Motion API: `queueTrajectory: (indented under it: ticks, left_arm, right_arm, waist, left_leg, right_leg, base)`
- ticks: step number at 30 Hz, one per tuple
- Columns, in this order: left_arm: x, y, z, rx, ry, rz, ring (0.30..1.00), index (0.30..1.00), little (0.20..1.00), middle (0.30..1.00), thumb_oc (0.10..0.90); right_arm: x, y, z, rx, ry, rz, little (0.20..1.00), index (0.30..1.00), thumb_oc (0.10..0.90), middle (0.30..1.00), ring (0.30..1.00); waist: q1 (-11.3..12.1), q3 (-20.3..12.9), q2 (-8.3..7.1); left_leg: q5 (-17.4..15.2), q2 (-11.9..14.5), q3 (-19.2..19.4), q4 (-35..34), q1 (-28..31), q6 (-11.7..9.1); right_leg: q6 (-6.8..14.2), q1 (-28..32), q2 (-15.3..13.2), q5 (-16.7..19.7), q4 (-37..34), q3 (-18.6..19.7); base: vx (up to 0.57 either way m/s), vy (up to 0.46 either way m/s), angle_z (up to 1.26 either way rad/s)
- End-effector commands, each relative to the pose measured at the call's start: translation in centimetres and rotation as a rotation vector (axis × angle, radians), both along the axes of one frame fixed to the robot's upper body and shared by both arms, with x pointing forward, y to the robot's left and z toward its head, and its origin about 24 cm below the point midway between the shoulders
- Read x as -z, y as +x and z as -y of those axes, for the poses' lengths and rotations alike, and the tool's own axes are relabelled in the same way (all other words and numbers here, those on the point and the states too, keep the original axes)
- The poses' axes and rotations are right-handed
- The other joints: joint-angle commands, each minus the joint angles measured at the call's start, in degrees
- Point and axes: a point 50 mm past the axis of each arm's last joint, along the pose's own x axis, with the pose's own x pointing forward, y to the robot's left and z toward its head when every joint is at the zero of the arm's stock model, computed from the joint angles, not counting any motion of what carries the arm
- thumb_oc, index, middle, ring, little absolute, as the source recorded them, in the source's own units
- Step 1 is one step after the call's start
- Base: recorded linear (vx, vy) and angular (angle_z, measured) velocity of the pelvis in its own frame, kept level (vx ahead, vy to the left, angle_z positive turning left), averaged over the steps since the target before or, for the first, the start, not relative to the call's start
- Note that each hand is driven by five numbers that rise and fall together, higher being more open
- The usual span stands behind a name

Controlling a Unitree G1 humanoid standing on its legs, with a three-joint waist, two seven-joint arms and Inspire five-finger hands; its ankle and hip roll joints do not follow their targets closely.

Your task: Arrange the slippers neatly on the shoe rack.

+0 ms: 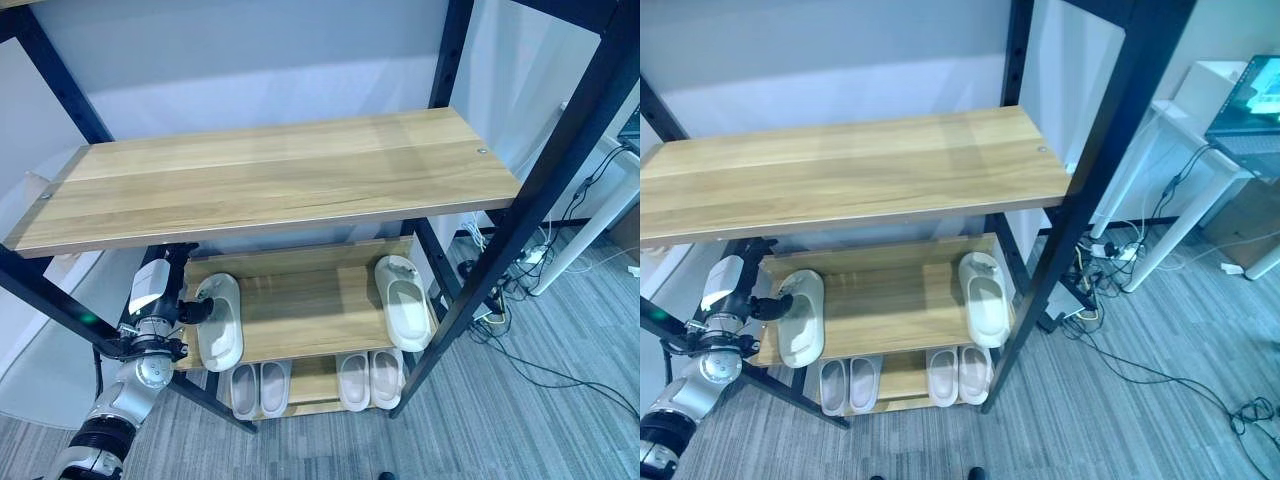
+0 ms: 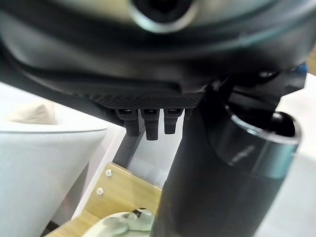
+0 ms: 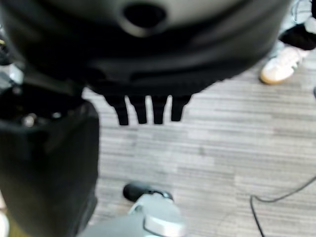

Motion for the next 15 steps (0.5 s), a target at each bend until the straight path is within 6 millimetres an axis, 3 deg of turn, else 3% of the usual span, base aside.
queueTrajectory:
  ticks: [1,8,15]
  left_arm:
    - [-5.1,2.1,-0.7,-0.01,-0.045,0.226,0.9,0.9,0.9,0.9,0.8]
    - [-4.2,2.2,0.8,0.033,-0.099,0.201,0.9,0.9,0.9,0.9,0.8]
    - [-3.4,2.3,1.0,0.054,-0.037,0.142,0.9,0.9,0.9,0.9,0.8]
  right_arm:
    - [0.0,-0.4,0.1,0.001,-0.014,-0.02,0.9,0.9,0.8,0.9,0.9]
    - [0.2,0.2,-0.4,-0.008,-0.008,-0.015,0.9,0.9,0.8,0.9,0.9]
    - [0.2,0.2,-0.4,0.0,-0.004,-0.015,0.9,0.9,0.8,0.9,0.9]
  waist:
    - [-0.41,-0.75,-1.33]
    - [-0.64,-0.58,-1.25]
    - [-0.74,-0.63,-1.01]
  left_leg:
    - [-3.76,-3.5,-0.13,0.26,0.24,0.89]
    - [-3.86,-3.6,0.16,0.26,0.61,0.95]
    - [-3.97,-3.55,0.28,0.26,0.73,0.93]
  right_leg:
    - [3.98,2.19,-1.14,-5.42,0.75,-1.09]
    - [3.91,2.48,-1.16,-5.45,0.75,-0.98]
    - [3.95,2.49,-1.25,-5.49,0.75,-1.11]
  base:
    - [0.0,0.0,0.0]
    - [0.0,0.0,0.0]
    - [0.0,0.0,0.0]
